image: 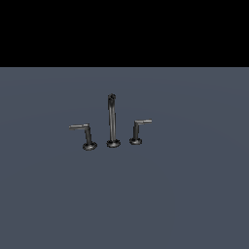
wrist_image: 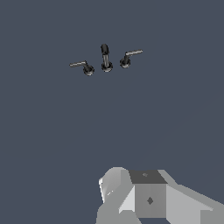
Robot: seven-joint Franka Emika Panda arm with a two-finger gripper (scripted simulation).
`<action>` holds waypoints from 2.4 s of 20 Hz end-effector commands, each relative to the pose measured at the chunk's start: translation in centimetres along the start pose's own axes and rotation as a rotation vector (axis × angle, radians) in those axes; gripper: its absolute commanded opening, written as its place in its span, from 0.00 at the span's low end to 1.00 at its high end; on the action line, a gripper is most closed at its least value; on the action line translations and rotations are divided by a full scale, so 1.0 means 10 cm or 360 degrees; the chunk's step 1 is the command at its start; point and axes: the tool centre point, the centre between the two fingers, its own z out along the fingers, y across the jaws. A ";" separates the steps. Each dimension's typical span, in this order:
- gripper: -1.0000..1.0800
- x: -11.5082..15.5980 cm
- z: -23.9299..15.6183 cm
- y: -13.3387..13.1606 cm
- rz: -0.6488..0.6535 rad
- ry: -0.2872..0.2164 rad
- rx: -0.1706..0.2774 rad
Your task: Turn on the faucet by rotating a designated handle.
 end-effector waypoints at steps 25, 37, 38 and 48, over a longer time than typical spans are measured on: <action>0.00 0.84 1.00 -0.28 0.0535 0.0005 0.0004; 0.00 1.60 1.83 -0.30 0.0978 0.0010 0.0007; 0.00 1.66 1.90 -0.29 0.1012 0.0010 0.0007; 0.00 2.23 2.53 -0.13 0.1354 0.0015 0.0005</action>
